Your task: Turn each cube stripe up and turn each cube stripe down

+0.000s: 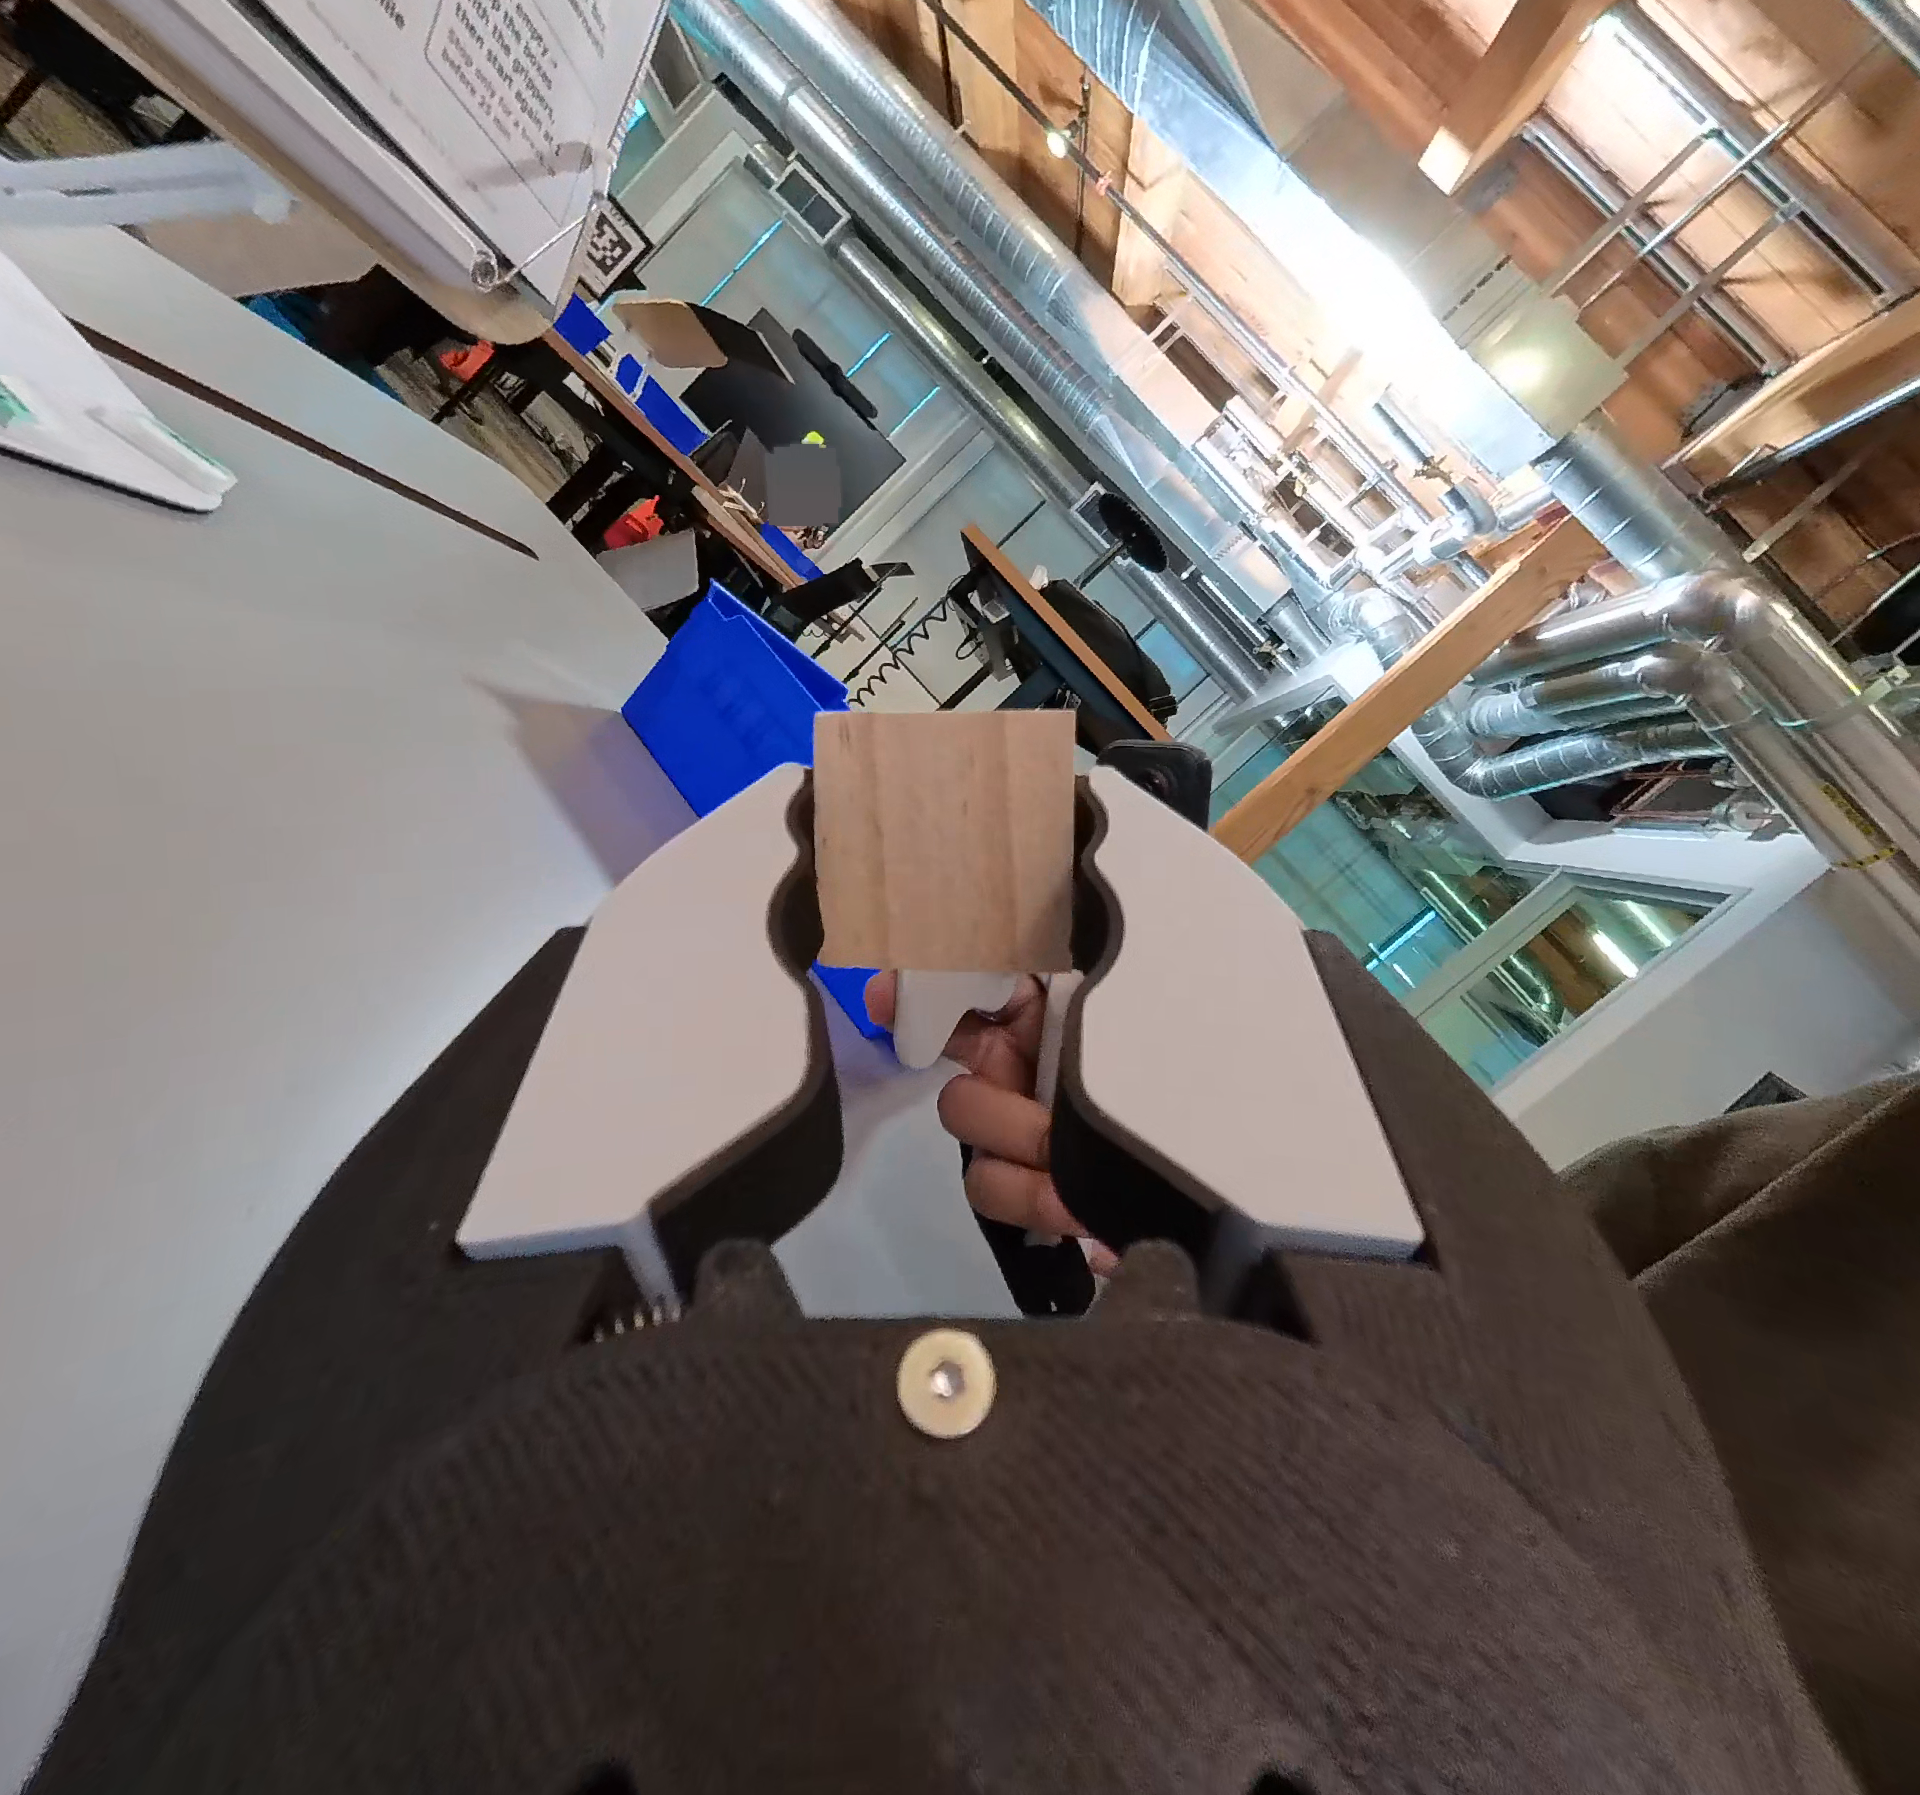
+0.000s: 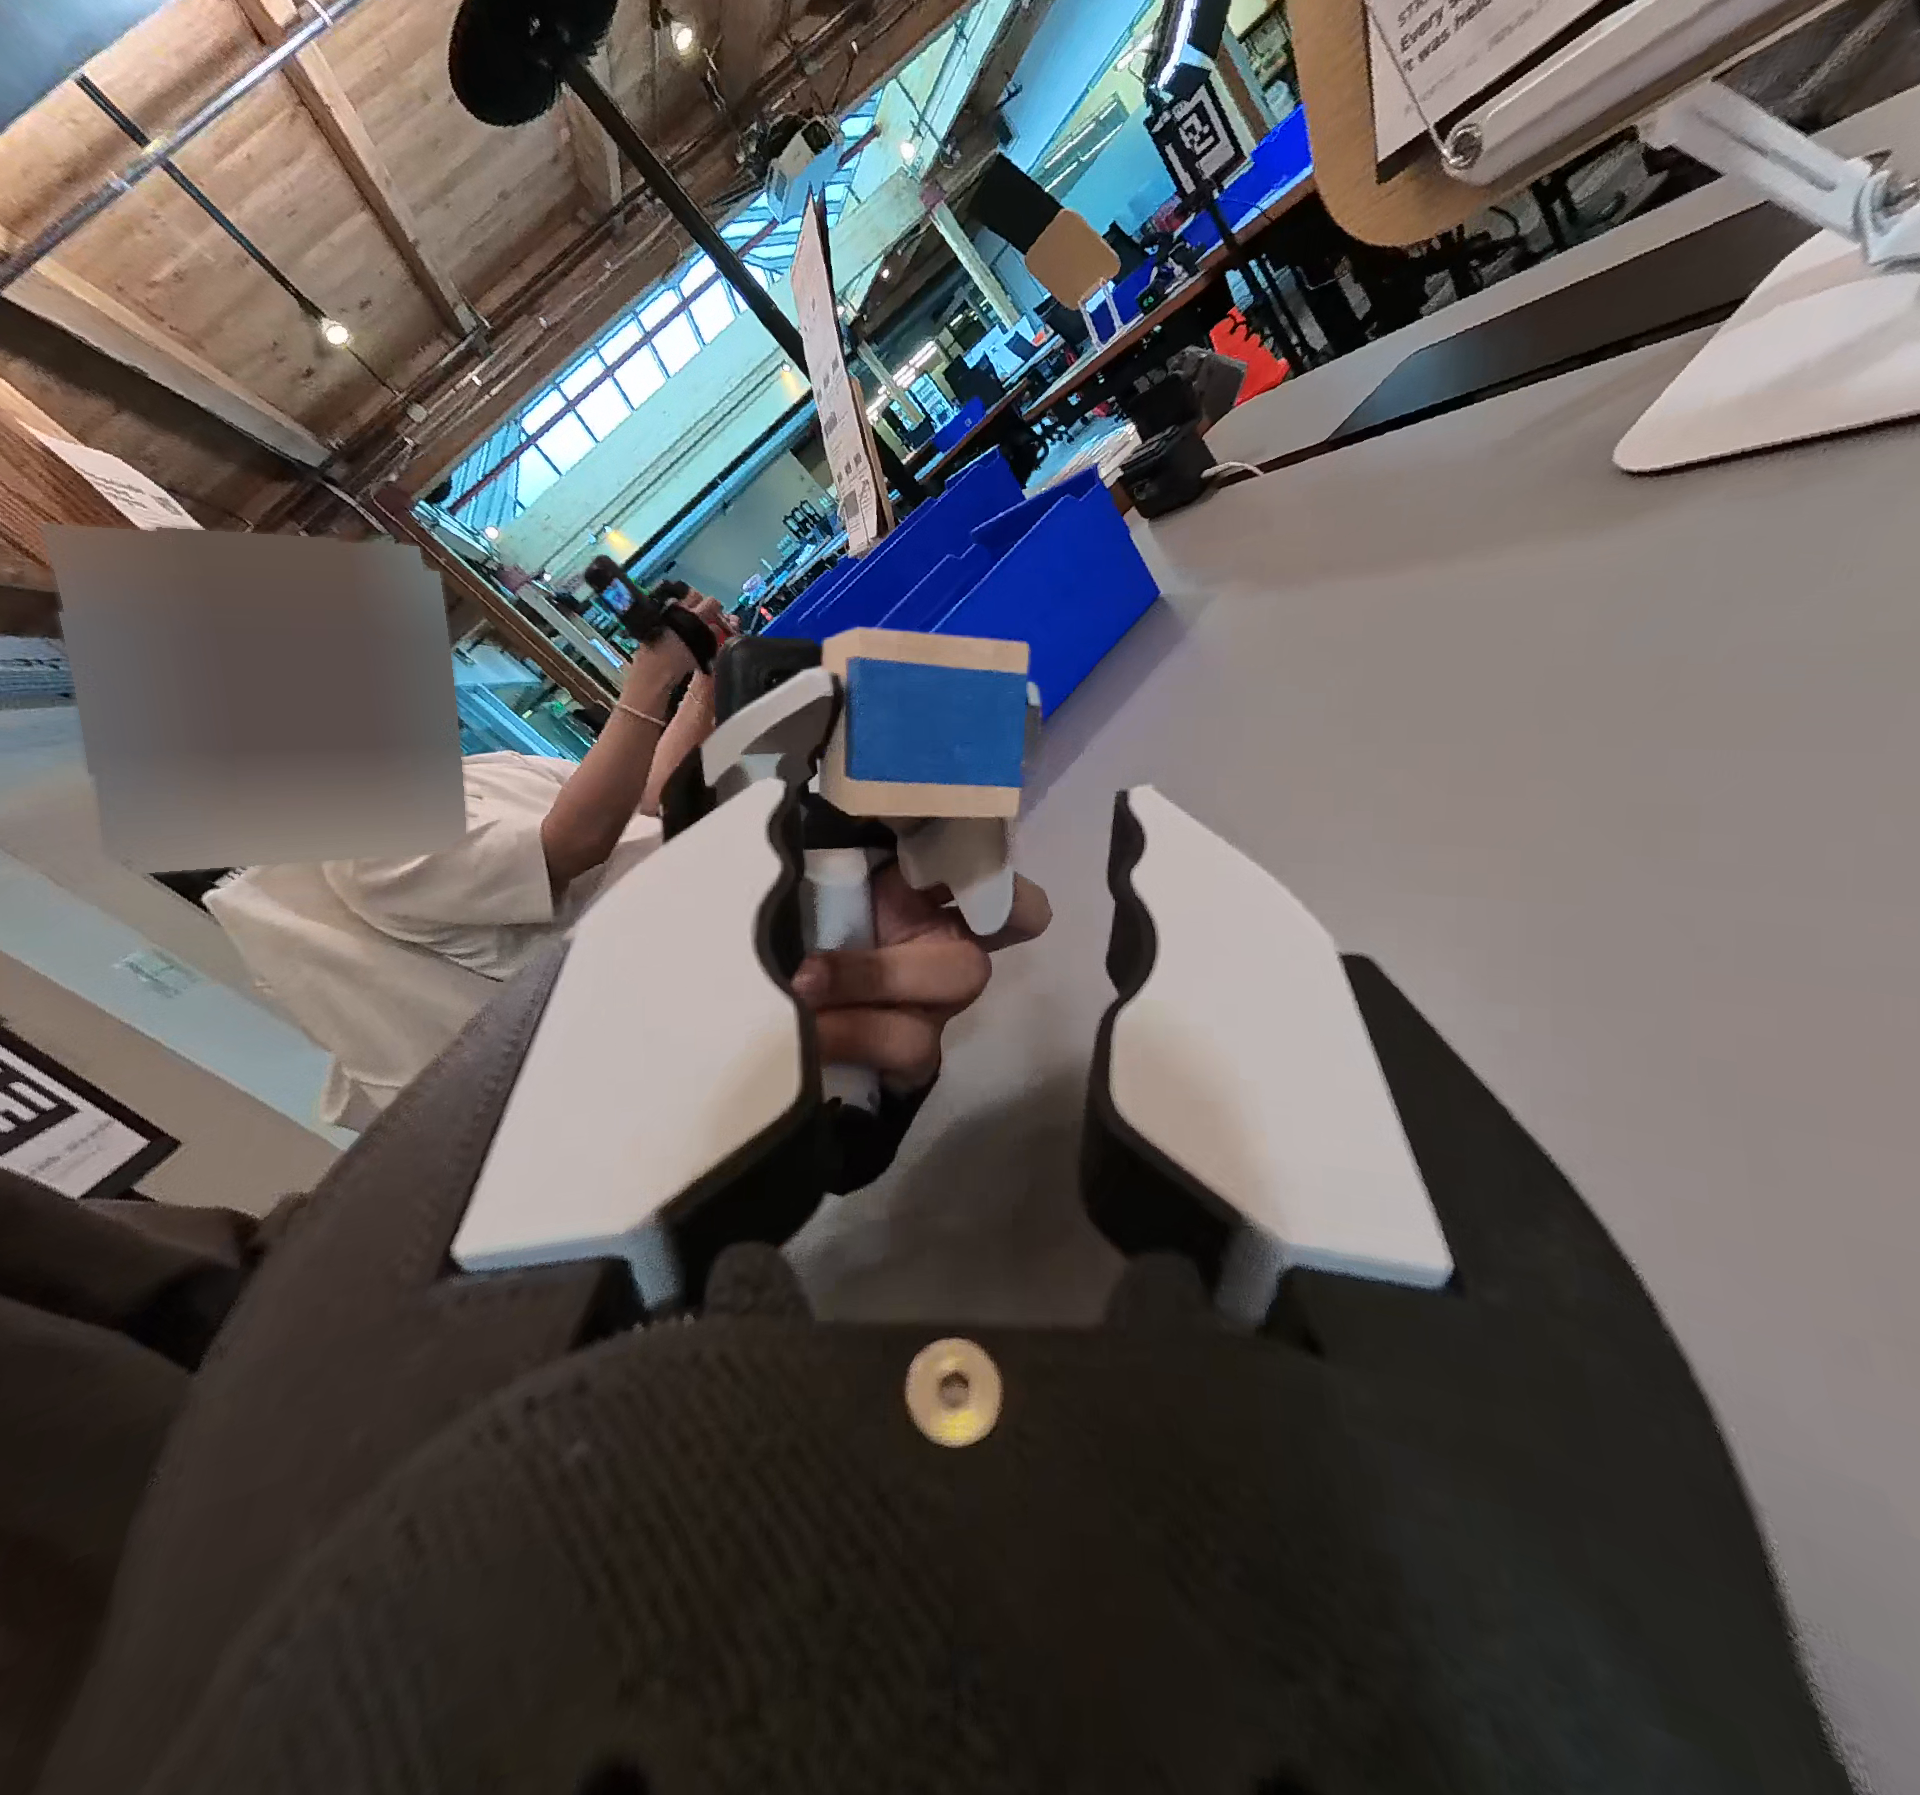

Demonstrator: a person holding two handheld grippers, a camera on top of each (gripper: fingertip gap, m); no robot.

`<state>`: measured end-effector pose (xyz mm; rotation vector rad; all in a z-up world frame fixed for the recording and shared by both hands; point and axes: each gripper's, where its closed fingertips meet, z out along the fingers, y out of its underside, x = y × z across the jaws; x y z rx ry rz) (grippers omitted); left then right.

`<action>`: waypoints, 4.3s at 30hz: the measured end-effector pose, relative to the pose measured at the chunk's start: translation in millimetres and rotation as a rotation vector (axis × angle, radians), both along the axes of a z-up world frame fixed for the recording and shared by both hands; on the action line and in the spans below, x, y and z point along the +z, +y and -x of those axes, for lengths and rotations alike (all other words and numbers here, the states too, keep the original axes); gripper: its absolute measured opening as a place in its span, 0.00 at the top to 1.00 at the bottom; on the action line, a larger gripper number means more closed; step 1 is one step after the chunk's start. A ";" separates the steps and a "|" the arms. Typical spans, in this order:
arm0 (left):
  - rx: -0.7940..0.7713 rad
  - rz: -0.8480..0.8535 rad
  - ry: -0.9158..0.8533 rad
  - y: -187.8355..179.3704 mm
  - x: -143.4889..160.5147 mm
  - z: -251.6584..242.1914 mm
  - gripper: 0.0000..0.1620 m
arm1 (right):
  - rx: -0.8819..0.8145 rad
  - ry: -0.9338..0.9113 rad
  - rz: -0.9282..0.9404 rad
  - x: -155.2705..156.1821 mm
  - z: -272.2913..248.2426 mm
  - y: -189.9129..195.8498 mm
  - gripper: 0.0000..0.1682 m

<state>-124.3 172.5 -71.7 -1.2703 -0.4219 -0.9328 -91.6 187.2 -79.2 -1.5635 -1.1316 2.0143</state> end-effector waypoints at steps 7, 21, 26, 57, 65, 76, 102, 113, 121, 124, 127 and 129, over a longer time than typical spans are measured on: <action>-0.013 0.004 0.016 0.2 0.7 -3.6 0.72 | 0.015 0.004 0.094 1.5 -1.6 3.8 0.67; -0.023 0.000 0.020 0.6 1.6 -8.7 0.72 | 0.066 0.001 0.121 1.7 -3.1 -6.5 0.67; -0.017 -0.006 0.015 -0.7 3.0 -7.0 0.72 | 0.069 -0.003 0.128 0.7 -2.6 -6.9 0.67; -0.078 -0.024 0.003 2.2 3.8 -23.8 0.72 | 0.115 -0.014 0.176 -2.1 -0.2 -17.0 0.66; -0.104 -0.044 -0.019 0.9 6.2 -26.7 0.72 | 0.131 -0.006 0.197 -1.5 0.3 -19.9 0.68; -0.109 -0.040 -0.012 2.4 5.6 -30.9 0.71 | 0.103 0.022 0.051 2.1 -1.2 -22.0 0.76; 0.010 -0.072 0.025 -3.3 16.3 -23.8 0.59 | -0.825 -0.551 -0.597 -20.6 -101.3 356.3 0.75; 0.005 0.022 0.104 2.0 -3.6 -31.8 0.58 | -0.800 -0.835 -0.480 -98.1 -99.0 381.8 0.75; 0.063 0.029 0.108 -13.4 -3.1 -23.5 0.58 | -0.785 -0.958 -0.518 -110.6 -94.9 381.2 0.70; 0.074 0.021 0.122 -20.2 0.3 -22.6 0.58 | -0.850 -0.993 -0.595 -93.6 -107.5 390.6 0.62; 0.085 0.008 0.148 -27.8 5.1 -23.0 0.58 | -0.920 -0.823 -0.621 -40.5 -106.2 391.1 0.60; 0.108 0.013 0.170 -31.4 5.6 -20.2 0.57 | -0.917 -0.645 -0.599 6.1 -97.1 375.9 0.61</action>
